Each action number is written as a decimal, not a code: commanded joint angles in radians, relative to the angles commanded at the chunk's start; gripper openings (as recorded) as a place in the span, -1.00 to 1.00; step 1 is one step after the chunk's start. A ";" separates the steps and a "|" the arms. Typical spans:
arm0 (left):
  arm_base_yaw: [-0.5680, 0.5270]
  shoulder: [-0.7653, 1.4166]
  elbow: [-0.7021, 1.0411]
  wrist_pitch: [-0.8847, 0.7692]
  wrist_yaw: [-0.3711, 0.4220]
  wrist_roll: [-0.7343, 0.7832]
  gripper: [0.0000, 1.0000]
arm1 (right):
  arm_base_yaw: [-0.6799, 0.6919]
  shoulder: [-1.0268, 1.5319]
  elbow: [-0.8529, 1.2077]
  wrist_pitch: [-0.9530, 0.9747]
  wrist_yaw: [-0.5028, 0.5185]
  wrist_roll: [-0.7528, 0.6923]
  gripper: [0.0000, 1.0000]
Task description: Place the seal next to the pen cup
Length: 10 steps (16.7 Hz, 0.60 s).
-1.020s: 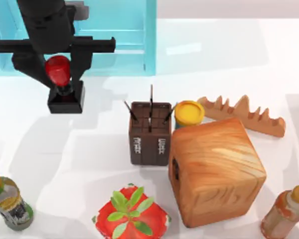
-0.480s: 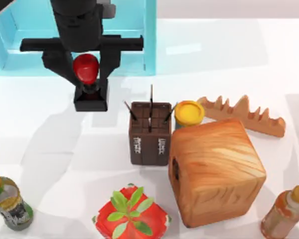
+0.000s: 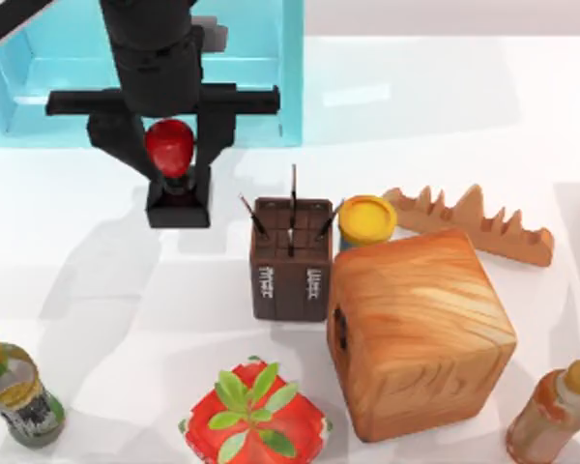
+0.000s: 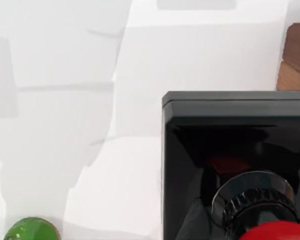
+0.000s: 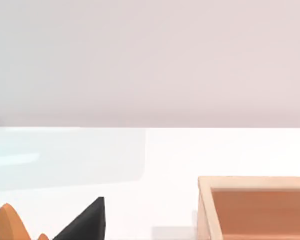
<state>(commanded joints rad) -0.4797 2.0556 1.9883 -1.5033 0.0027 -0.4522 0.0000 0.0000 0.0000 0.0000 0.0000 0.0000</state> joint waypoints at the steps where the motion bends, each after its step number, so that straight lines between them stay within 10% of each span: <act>1: 0.000 0.000 0.000 0.000 0.000 0.000 -1.00 | 0.000 0.000 0.000 0.000 0.000 0.000 1.00; 10: 0.000 0.000 0.000 0.000 0.000 0.000 0.36 | 0.000 0.000 0.000 0.000 0.000 0.000 1.00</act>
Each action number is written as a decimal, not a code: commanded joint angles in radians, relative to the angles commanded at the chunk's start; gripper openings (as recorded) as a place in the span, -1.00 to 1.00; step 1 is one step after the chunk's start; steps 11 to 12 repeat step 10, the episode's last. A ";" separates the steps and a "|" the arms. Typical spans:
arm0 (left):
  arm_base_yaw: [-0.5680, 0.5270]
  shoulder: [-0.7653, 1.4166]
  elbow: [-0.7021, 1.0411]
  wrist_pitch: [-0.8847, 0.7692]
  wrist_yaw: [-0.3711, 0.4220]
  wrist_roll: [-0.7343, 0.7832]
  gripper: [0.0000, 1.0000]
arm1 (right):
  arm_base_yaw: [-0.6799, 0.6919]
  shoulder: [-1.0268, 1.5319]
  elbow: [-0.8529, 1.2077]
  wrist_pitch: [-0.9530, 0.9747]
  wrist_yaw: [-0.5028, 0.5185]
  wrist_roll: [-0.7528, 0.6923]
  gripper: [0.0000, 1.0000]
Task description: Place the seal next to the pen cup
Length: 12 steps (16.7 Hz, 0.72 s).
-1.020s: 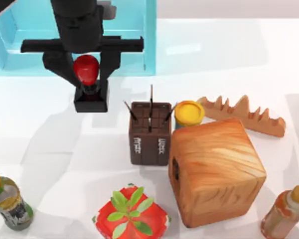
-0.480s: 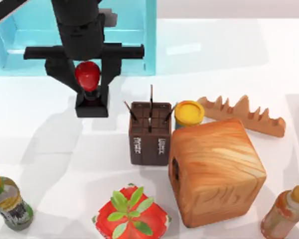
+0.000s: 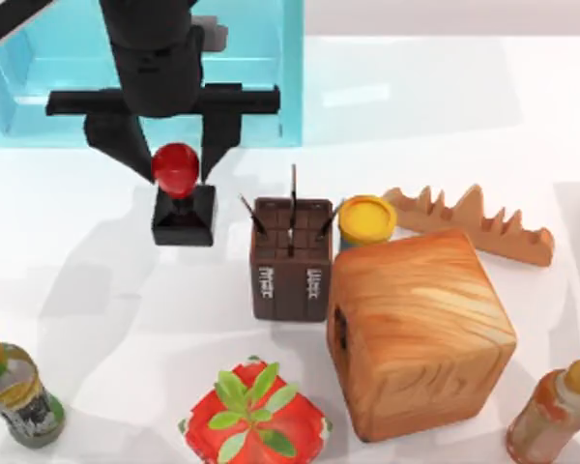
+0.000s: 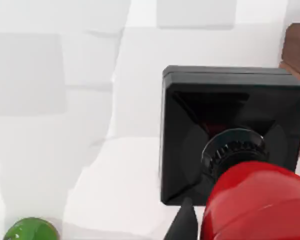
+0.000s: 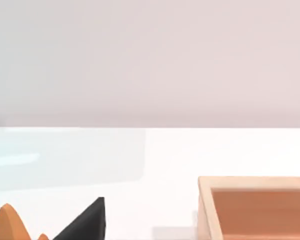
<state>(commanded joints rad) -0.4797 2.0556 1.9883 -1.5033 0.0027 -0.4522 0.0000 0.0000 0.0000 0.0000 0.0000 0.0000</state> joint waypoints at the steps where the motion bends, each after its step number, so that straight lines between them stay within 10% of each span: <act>1: 0.000 0.000 0.000 0.000 0.000 0.000 0.51 | 0.000 0.000 0.000 0.000 0.000 0.000 1.00; 4: 0.000 0.000 0.000 0.000 0.000 0.000 0.96 | 0.000 0.000 0.000 0.000 0.000 0.000 1.00; 12: 0.000 0.000 0.000 0.000 0.000 0.000 1.00 | 0.000 0.000 0.000 0.000 0.000 0.000 1.00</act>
